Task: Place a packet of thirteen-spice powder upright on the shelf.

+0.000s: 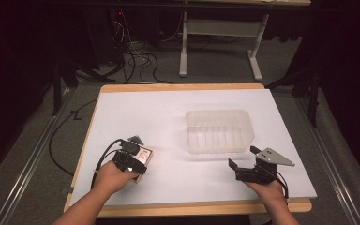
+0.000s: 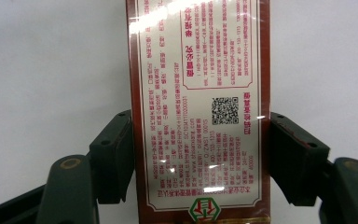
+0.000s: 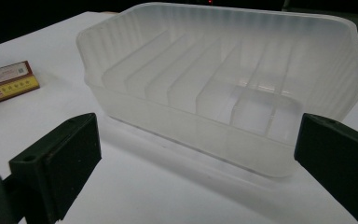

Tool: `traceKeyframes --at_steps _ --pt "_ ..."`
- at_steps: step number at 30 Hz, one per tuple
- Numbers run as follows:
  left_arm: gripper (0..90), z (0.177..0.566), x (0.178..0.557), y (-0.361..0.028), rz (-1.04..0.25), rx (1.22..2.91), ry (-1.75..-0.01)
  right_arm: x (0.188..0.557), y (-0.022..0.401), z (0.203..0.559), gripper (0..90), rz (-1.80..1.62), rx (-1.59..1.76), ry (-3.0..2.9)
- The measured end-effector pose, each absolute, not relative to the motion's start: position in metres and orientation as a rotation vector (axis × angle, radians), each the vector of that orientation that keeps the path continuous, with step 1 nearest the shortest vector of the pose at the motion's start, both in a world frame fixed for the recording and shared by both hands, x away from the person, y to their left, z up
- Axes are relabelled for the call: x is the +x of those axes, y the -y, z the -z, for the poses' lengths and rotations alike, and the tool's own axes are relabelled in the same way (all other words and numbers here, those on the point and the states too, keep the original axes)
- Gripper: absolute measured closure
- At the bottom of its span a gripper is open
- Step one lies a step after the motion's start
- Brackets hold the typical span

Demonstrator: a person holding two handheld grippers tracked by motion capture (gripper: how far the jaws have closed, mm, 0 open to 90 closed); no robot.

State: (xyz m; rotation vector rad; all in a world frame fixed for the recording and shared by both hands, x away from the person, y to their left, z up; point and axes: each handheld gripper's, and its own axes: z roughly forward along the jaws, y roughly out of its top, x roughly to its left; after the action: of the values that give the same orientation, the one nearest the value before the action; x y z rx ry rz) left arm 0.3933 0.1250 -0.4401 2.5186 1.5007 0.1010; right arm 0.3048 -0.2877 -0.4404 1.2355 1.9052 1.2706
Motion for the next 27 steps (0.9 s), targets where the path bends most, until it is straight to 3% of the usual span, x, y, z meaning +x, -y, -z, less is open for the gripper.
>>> traceKeyframes --at_steps 13,27 --pt "32.4 0.433 0.382 -0.123 -0.188 2.511 -1.368 0.305 0.287 0.440 0.8 -1.271 1.236 -1.905" --pt "32.4 0.422 0.372 -0.130 -0.314 2.281 -1.222 0.305 0.286 0.441 1.3 -1.268 1.233 -1.906"
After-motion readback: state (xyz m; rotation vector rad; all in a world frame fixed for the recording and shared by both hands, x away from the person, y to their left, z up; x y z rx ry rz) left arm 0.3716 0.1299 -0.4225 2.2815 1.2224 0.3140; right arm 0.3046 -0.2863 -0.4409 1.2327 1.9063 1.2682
